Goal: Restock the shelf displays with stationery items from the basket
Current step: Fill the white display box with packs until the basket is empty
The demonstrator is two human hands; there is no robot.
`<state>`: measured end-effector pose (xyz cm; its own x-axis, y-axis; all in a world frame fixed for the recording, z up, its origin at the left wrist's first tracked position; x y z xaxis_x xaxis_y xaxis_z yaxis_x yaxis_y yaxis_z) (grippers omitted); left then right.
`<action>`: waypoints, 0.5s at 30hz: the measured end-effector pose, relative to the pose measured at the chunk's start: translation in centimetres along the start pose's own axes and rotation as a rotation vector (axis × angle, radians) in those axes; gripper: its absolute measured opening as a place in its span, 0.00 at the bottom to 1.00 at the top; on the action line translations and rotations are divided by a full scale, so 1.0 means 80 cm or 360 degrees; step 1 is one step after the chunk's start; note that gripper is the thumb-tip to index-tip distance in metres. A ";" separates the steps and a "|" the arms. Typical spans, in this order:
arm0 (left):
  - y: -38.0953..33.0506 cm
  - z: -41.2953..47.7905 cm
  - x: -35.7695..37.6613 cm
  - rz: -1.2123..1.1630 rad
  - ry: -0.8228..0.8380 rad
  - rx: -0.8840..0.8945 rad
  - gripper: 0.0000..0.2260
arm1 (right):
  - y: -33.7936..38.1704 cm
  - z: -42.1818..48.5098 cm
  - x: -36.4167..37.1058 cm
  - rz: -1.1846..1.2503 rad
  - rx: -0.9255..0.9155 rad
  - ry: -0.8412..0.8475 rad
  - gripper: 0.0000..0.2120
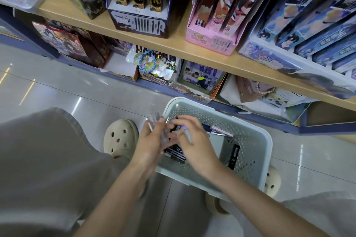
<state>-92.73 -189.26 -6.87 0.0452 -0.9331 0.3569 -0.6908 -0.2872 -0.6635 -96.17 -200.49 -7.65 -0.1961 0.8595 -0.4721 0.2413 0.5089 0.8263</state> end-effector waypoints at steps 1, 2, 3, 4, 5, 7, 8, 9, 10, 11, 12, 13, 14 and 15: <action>-0.006 0.000 -0.008 0.0072 -0.0045 0.0062 0.04 | -0.015 0.005 -0.003 0.0080 0.0064 -0.0052 0.13; -0.009 0.002 -0.016 0.0205 -0.0113 0.0124 0.03 | -0.039 0.011 0.001 0.0052 0.0148 -0.0042 0.11; -0.013 0.003 -0.025 0.0371 -0.0186 0.0183 0.03 | -0.066 0.015 0.008 -0.0005 0.0233 0.0032 0.10; -0.015 0.005 -0.033 0.0518 -0.0249 0.0244 0.04 | -0.094 0.017 0.017 -0.0050 0.0327 0.0160 0.10; -0.015 0.006 -0.038 0.0617 -0.0297 0.0290 0.05 | -0.120 0.017 0.028 -0.0070 0.0421 0.0323 0.11; -0.011 0.010 -0.049 0.0685 -0.0368 0.0315 0.06 | -0.158 0.013 0.050 -0.0081 0.0575 0.0609 0.16; -0.008 0.012 -0.053 0.0699 -0.0398 0.0300 0.06 | -0.172 0.013 0.060 -0.0128 0.0612 0.0691 0.18; -0.005 0.014 -0.057 0.0725 -0.0424 0.0275 0.06 | -0.182 0.015 0.070 -0.0191 0.0619 0.0735 0.20; -0.001 0.015 -0.060 0.0749 -0.0436 0.0252 0.06 | -0.187 0.018 0.077 -0.0230 0.0623 0.0764 0.21; 0.002 0.015 -0.062 0.0751 -0.0436 0.0235 0.05 | -0.188 0.023 0.083 -0.0240 0.0615 0.0782 0.21; 0.004 0.015 -0.063 0.0747 -0.0430 0.0214 0.05 | -0.188 0.027 0.089 -0.0254 0.0617 0.0811 0.20; 0.007 0.015 -0.063 0.0738 -0.0426 0.0191 0.04 | -0.186 0.032 0.093 -0.0289 0.0613 0.0849 0.17; 0.010 0.014 -0.062 0.0727 -0.0423 0.0167 0.05 | -0.183 0.035 0.095 -0.0339 0.0602 0.0892 0.16; 0.011 0.012 -0.060 0.0710 -0.0416 0.0146 0.05 | -0.180 0.039 0.097 -0.0400 0.0577 0.0925 0.16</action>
<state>-92.85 -185.29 -9.82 -0.0526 -0.9885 -0.1419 -0.6185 0.1438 -0.7725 -98.20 -200.97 -24.20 -0.7356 0.6014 -0.3118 0.4023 0.7582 0.5132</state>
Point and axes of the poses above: each hand's wrist, its own z-axis towards the middle knuckle, its own x-axis out of the palm, y = z × x, the point moved 2 cm from there along z, towards the middle knuckle, and after that the axes turned 7 degrees about y, right-handed, at the moved point
